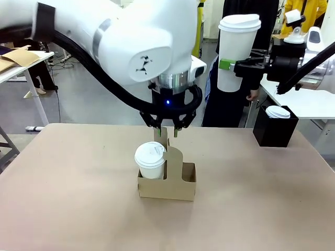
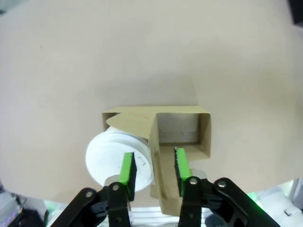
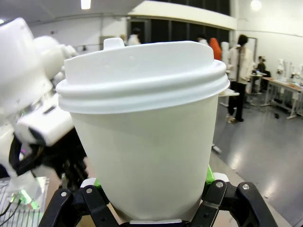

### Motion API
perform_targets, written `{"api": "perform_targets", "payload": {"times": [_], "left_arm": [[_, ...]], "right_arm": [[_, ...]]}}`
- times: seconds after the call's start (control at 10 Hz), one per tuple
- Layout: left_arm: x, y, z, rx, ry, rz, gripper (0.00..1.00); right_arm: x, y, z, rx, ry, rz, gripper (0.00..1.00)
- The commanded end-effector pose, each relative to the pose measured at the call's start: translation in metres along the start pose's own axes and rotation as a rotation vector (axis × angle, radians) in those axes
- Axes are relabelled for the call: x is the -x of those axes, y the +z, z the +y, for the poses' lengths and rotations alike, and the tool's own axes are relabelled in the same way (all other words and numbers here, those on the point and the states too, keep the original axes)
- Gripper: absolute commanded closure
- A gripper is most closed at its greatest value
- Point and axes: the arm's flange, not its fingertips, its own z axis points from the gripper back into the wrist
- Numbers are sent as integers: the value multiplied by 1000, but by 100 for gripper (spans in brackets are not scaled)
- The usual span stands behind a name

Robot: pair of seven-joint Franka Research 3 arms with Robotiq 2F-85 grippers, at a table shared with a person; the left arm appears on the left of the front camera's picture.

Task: Pour a drink into a cup and package it in a carrier.
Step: Insert the held 600 ml Paper Cup into the Cup Carrier.

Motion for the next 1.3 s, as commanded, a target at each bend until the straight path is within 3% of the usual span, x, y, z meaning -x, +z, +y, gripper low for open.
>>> {"api": "perform_targets", "payload": {"times": [0.0, 0.1, 0.3, 0.4, 0.7, 0.8, 0.9, 1.2], "left_arm": [[3, 29, 28, 87, -59, -20, 12], [1, 44, 44, 136, -98, -37, 3], [4, 63, 85, 293, -262, -25, 0], [7, 64, 102, 317, -421, -14, 0], [27, 50, 145, 296, -636, -100, 0], [28, 41, 149, 262, -639, -116, 0], [13, 57, 128, 296, -565, -61, 0], [13, 57, 128, 296, -565, -61, 0]], "right_arm": [[11, 8, -14, -175, -25, 6, 20], [23, 8, -19, -239, -46, -11, 20], [55, 5, -23, -379, -91, -37, 20], [71, -1, -17, -447, -97, -33, 20], [110, -22, -12, -473, -82, -28, 20], [112, -25, -13, -442, -72, -20, 20], [113, -14, -5, -467, -117, -24, 20], [113, -14, -5, -467, -117, -24, 20]]}}
